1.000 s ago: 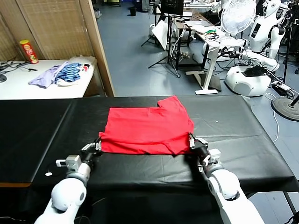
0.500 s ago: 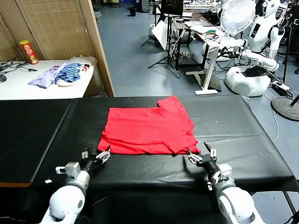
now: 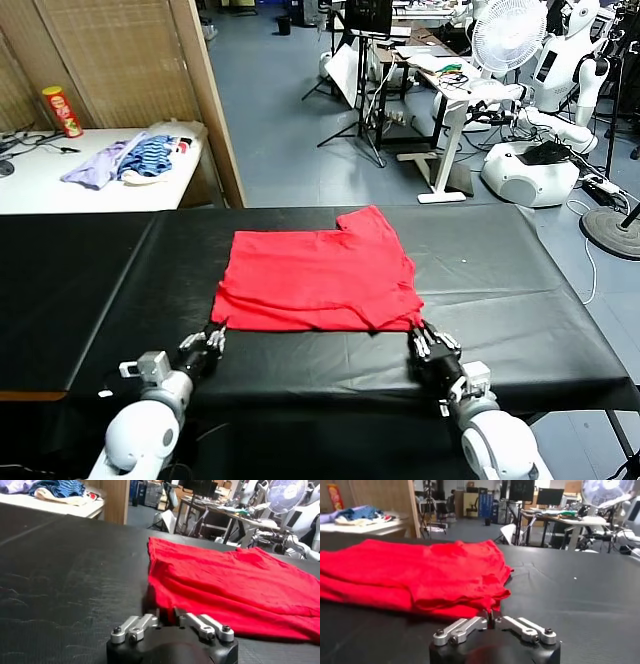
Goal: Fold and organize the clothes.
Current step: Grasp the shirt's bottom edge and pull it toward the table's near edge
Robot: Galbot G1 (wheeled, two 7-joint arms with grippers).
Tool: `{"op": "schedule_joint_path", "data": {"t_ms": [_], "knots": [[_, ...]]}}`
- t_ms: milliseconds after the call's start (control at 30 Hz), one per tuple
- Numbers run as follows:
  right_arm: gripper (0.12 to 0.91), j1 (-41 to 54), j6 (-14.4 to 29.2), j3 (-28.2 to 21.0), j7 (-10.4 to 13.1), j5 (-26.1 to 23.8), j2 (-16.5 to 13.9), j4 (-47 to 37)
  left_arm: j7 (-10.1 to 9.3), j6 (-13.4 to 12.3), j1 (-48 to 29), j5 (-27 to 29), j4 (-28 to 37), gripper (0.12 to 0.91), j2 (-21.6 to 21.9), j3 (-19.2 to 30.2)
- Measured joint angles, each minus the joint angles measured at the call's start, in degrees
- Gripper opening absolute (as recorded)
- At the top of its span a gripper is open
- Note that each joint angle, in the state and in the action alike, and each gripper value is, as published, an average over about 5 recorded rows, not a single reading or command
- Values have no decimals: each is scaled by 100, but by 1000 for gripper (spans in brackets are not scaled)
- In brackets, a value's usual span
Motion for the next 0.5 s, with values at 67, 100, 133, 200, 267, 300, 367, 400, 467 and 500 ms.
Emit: {"op": "schedule_joint_path", "data": {"t_ms": [67,100,133,200,267,300,367,400,467,500], "knots": [[131,-189,-49,34,0,10,-18,179,-19,31,112,208,-116,126,20,-47],[131,-295,-59,52,-2,14,-22,272,-18,48,181,299,-181,127,29,-71],[131,-401,-63,69,-3,13,-21,363,-11,68,261,379,-249,127,36,-96],[131,-609,-66,105,-5,6,-8,529,7,108,443,509,-403,127,29,-148],[131,-796,-67,142,-22,-4,14,675,18,139,646,586,-575,127,11,-200],[131,-880,-67,161,-42,-9,24,738,19,151,753,609,-667,127,4,-225],[131,-1028,-67,199,-118,-41,38,839,22,166,971,650,-849,127,-1,-273],[131,-1092,-63,217,-168,-70,38,878,24,176,1083,667,-940,127,0,-299],[167,-1204,-55,256,-267,-128,23,945,18,202,1303,685,-1104,127,2,-350],[193,-1252,-53,277,-303,-148,7,980,12,215,1409,689,-1178,127,-1,-373]]}}
